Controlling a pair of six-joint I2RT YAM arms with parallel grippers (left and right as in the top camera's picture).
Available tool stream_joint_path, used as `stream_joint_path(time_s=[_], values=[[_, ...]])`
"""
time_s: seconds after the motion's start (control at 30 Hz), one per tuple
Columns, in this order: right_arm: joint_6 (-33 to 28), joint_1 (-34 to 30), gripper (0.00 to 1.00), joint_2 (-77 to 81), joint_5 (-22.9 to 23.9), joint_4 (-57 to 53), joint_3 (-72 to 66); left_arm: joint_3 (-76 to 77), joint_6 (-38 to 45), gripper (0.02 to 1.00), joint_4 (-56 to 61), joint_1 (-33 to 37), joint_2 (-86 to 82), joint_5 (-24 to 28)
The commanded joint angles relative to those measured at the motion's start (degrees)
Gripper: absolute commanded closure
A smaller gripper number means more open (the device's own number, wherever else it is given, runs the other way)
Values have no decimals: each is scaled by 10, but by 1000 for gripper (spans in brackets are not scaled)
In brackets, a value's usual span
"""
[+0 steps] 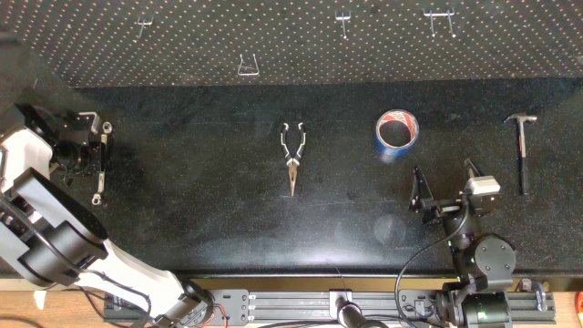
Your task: Place Tools Onto Pegboard
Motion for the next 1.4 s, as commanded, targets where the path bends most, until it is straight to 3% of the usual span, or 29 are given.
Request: stream_joint_path(time_s=[0.03, 0.1, 0.23, 0.33, 0.4, 0.47, 0.53, 0.83, 0.93, 1.17, 1.4], values=[[6, 4, 12, -5, 1, -2, -2, 1, -47, 989, -8, 0, -18, 41], [7, 4, 12, -5, 1, -2, -2, -10, -87, 989, -16, 0, -113, 40], [7, 4, 12, -5, 1, -2, -2, -22, -125, 989, -36, -21, -249, -57], [7, 4, 12, -5, 1, -2, -2, -172, -155, 989, 124, -93, -394, -76], [7, 4, 12, -5, 1, -2, -2, -314, -220, 991, 289, -186, -498, -84], [7, 4, 12, -5, 1, -2, -2, -343, -279, 991, 288, -276, -553, -84], [7, 4, 12, -5, 1, -2, -2, -343, -300, 989, 291, -315, -580, -83], [7, 4, 12, -5, 1, -2, -2, -342, -300, 989, 415, -327, -496, -86], [7, 4, 12, -5, 1, -2, -2, -338, -300, 989, 442, -327, -479, -118], [7, 4, 12, -5, 1, -2, -2, -326, -300, 989, 449, -325, -470, -146], [7, 4, 12, -5, 1, -2, -2, -326, -332, 989, 458, -325, -465, -137]])
